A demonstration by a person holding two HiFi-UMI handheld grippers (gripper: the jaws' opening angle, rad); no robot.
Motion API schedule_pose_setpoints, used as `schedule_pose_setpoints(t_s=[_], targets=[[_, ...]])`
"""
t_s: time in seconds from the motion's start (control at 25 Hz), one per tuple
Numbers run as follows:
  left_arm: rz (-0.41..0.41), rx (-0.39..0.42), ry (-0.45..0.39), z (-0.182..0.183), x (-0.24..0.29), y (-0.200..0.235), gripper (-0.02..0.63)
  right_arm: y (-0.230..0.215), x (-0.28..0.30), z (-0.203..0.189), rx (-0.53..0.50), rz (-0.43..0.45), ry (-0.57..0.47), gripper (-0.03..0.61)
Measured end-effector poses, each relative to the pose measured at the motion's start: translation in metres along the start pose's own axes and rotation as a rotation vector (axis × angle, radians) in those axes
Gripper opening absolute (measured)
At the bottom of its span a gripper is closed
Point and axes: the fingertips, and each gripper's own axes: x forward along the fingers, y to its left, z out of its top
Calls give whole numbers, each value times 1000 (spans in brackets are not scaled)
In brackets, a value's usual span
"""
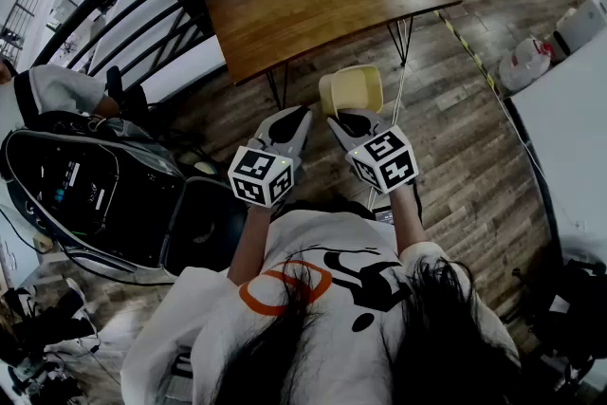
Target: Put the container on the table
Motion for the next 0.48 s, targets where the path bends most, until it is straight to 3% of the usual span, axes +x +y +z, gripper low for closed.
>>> schedule_pose_setpoints(t_s=[0.48], targets=[[9,4,20,-3,2,28,2,3,31,1,6,29,22,43]])
